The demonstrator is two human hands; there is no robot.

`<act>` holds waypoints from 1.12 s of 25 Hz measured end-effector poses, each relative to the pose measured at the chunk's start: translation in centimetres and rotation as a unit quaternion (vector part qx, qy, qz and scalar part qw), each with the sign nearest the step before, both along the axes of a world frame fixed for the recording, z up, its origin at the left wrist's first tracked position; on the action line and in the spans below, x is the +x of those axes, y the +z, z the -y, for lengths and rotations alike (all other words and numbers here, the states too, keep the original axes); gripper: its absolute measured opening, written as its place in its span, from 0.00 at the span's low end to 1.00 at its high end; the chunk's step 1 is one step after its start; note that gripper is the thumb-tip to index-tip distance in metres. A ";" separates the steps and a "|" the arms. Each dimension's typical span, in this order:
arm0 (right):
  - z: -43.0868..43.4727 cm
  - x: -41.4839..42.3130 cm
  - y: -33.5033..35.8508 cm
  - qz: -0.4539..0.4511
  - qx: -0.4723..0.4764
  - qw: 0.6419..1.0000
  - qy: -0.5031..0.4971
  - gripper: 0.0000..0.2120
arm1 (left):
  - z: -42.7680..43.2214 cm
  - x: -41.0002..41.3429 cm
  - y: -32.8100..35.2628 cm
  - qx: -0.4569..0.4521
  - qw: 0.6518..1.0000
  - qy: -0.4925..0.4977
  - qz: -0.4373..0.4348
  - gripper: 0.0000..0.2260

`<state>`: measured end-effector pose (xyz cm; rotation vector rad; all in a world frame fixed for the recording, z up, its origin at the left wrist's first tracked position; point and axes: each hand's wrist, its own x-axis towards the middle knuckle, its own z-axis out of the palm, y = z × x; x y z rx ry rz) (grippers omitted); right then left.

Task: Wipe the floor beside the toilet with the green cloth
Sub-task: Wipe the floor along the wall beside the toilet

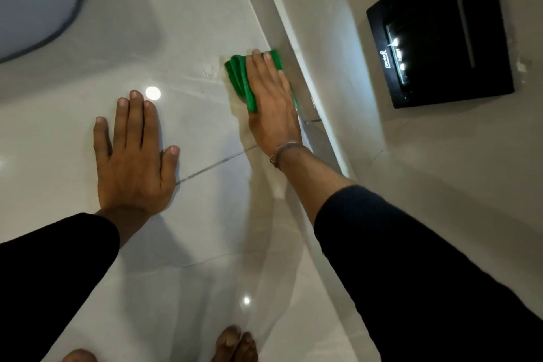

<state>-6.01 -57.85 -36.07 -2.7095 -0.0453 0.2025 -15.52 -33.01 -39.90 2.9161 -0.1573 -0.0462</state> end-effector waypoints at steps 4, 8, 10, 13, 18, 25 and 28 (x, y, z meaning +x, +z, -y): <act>5.0 -12.2 0.0 -0.018 -0.014 1.000 0.008 0.37 | -0.2 -0.1 0.1 0.007 1.000 0.001 0.003 0.35; 10.2 -28.1 1.4 -0.079 -0.075 0.994 -0.012 0.36 | 0.0 -0.2 -0.1 0.012 1.000 -0.001 0.000 0.35; 10.9 -30.6 2.0 -0.093 -0.091 0.991 -0.007 0.37 | -0.1 -0.1 0.0 0.007 1.000 0.000 0.001 0.35; 9.3 -24.7 2.0 -0.083 -0.069 0.994 0.019 0.36 | -0.1 0.0 -0.1 0.005 1.000 0.002 0.007 0.35; 2.0 -5.3 0.5 -0.037 -0.006 0.999 0.004 0.38 | -0.3 -0.2 -0.2 0.010 1.000 -0.002 0.012 0.34; 5.0 -11.9 0.3 -0.012 -0.039 0.999 0.028 0.38 | -0.3 0.0 -0.2 -0.003 1.000 0.002 0.002 0.35; 9.4 -24.8 0.9 -0.044 -0.083 0.996 -0.004 0.37 | -0.4 0.0 -0.5 -0.005 1.000 0.001 -0.001 0.35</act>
